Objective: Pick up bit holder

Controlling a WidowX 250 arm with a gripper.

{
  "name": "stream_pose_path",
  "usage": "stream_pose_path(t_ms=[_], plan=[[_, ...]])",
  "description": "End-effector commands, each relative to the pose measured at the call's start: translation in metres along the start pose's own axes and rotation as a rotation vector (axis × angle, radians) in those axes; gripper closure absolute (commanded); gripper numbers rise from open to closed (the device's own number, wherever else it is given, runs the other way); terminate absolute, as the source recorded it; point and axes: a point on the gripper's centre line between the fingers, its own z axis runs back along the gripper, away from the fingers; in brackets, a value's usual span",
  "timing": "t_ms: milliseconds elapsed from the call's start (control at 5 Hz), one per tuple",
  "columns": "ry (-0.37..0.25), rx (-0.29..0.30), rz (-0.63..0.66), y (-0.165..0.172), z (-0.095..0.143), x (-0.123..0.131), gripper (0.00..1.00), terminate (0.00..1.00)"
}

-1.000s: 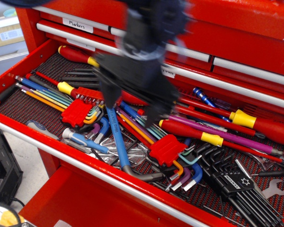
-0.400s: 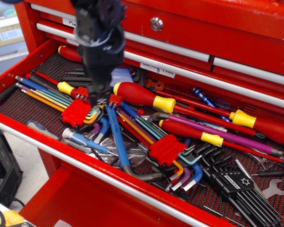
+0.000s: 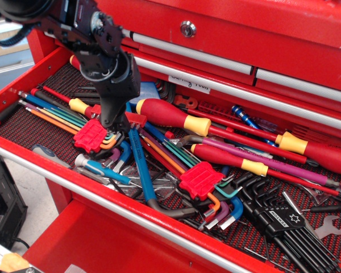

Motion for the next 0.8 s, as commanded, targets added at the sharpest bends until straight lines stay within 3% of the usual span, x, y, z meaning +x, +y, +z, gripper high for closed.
stream_pose_path(t_ms=[0,400,600], plan=[[-0.061,0.023,-0.026,0.019,-0.013,0.005,0.0,0.0],[-0.106,-0.067,0.012,0.016,-0.035,-0.004,0.0,0.0],[-0.109,-0.154,0.072,0.015,-0.043,-0.003,1.0,0.0]])
